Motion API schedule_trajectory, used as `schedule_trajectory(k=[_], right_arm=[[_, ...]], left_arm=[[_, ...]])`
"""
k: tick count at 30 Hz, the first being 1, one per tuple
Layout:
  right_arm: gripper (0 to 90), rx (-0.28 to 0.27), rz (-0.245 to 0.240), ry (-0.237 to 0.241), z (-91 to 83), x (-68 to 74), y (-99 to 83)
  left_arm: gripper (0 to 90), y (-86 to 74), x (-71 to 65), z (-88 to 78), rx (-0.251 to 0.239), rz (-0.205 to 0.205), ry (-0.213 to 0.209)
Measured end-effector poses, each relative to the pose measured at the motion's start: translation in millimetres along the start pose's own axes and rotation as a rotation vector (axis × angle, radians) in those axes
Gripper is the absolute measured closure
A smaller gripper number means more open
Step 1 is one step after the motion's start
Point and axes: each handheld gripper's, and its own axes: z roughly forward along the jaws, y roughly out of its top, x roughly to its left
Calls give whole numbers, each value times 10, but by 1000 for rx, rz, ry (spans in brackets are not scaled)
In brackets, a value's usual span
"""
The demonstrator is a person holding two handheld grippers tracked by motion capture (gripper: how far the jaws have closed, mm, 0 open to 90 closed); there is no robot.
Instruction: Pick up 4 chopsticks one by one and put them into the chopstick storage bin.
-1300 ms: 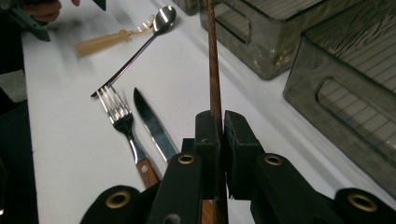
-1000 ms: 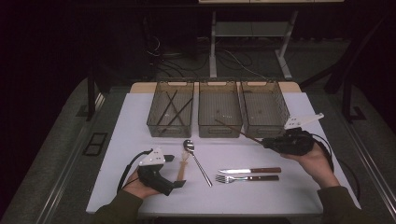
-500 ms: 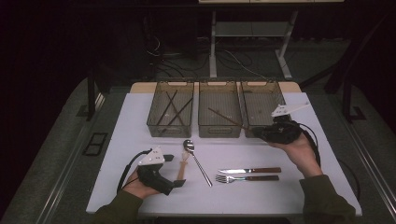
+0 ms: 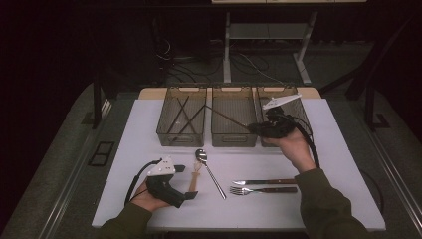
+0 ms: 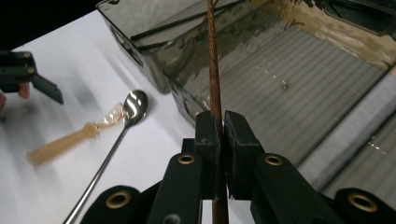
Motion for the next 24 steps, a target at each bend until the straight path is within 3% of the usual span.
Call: schedule_trajectory(k=[19, 24], right_arm=[[848, 17, 12, -30, 646, 240, 589], [847, 28, 3, -46, 851, 298, 712]], left_arm=[[0, 4, -11, -11, -6, 0, -6], [0, 10, -8, -14, 1, 23, -11]])
